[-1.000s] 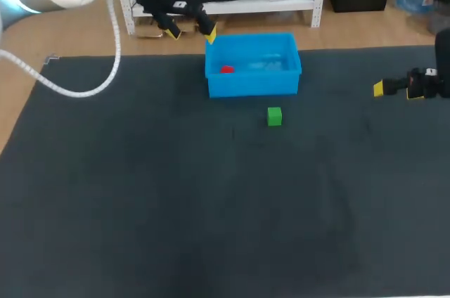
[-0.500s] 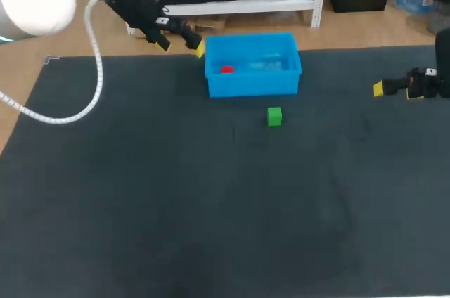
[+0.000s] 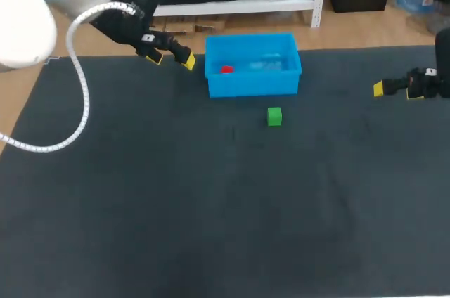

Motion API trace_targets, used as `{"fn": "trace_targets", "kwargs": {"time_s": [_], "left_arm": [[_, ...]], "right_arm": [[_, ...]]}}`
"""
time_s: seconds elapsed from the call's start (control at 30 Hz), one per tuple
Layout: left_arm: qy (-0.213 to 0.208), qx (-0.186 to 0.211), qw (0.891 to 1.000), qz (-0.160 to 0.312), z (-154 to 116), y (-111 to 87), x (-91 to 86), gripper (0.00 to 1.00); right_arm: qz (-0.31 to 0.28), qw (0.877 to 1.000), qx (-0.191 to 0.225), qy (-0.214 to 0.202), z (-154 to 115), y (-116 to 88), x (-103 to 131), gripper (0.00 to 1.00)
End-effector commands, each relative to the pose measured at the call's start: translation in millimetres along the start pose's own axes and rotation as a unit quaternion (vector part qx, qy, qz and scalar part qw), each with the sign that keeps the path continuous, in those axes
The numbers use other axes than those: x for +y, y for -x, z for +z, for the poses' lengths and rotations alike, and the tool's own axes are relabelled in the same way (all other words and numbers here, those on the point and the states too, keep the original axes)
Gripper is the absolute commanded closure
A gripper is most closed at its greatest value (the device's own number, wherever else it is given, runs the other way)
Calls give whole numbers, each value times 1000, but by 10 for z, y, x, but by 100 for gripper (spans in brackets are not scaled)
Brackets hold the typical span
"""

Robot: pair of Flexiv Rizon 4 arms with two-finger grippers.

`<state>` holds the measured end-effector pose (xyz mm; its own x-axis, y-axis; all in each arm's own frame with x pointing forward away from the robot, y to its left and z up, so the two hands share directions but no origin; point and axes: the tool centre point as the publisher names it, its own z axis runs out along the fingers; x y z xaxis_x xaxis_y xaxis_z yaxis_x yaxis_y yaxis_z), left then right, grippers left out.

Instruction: Use the left arm to pick the red cube and place it into the blue plastic box first, then use the right arm to grasp the green cube and put it into the same blue plastic box after the first action is fully finished.

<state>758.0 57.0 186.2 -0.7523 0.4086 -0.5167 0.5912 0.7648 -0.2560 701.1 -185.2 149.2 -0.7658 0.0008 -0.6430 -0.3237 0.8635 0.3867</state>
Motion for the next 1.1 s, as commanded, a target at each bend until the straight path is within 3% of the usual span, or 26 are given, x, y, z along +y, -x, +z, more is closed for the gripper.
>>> {"fn": "trace_targets", "kwargs": {"time_s": [0.03,1.1], "left_arm": [[-4,-50,999,1,-17,-86,-2,0],[-8,-44,999,5,-25,-117,8,0]], "right_arm": [[0,1000,0,-1,-5,-2,3,0],[0,1000,0,-1,-5,-2,3,0]]}}
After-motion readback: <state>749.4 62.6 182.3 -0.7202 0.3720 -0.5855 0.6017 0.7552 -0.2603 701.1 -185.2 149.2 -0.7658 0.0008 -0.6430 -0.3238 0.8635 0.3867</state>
